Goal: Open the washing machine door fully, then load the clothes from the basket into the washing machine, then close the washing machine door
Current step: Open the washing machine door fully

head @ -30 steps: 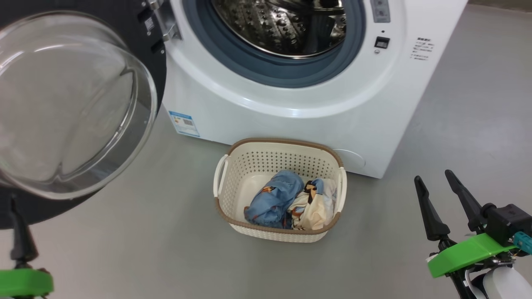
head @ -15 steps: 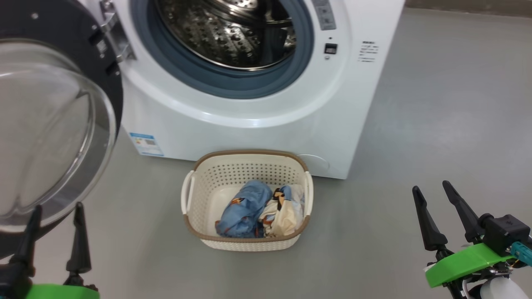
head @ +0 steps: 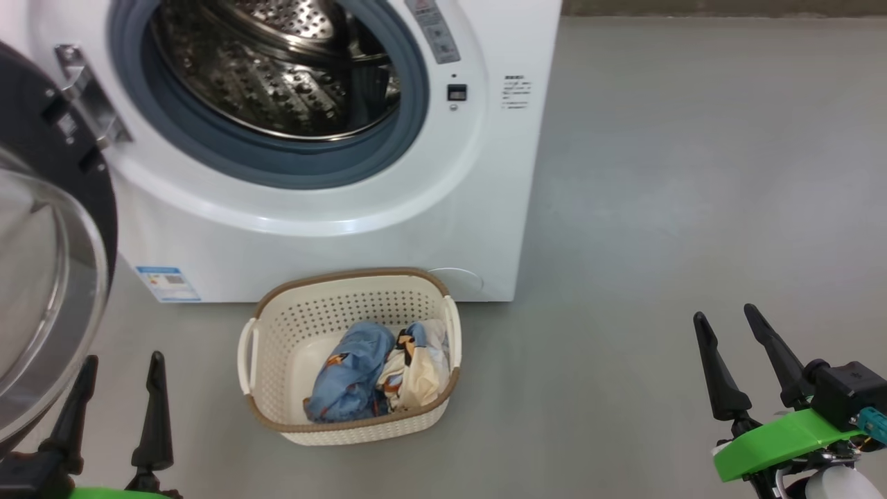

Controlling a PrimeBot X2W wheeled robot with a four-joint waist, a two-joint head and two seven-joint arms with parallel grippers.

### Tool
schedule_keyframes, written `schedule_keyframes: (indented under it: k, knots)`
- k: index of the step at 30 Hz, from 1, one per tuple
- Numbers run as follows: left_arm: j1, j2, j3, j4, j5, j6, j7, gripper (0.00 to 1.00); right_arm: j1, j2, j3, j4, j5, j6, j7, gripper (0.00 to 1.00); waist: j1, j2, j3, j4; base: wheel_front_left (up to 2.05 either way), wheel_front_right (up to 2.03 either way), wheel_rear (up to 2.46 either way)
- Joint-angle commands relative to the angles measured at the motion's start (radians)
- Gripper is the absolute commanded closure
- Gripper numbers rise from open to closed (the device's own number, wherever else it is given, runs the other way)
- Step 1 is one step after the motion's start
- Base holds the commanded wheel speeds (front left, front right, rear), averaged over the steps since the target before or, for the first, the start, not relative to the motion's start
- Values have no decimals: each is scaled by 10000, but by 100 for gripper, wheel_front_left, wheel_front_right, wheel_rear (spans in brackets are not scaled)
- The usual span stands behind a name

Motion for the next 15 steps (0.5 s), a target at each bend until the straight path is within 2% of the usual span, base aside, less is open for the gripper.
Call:
schedule_keyframes:
  k: [1, 15]
  knots:
    - [-19, 223, 259, -328, -116, 10, -53, 0, 90, -185, 156, -297, 113, 46, -120, 0, 0, 0, -23, -304, 0, 0, 0]
    - [-186, 252, -63, -406, -413, 10, -53, 0, 65, -85, 11, -361, 77, 46, -120, 0, 0, 0, 157, -851, 0, 0, 0]
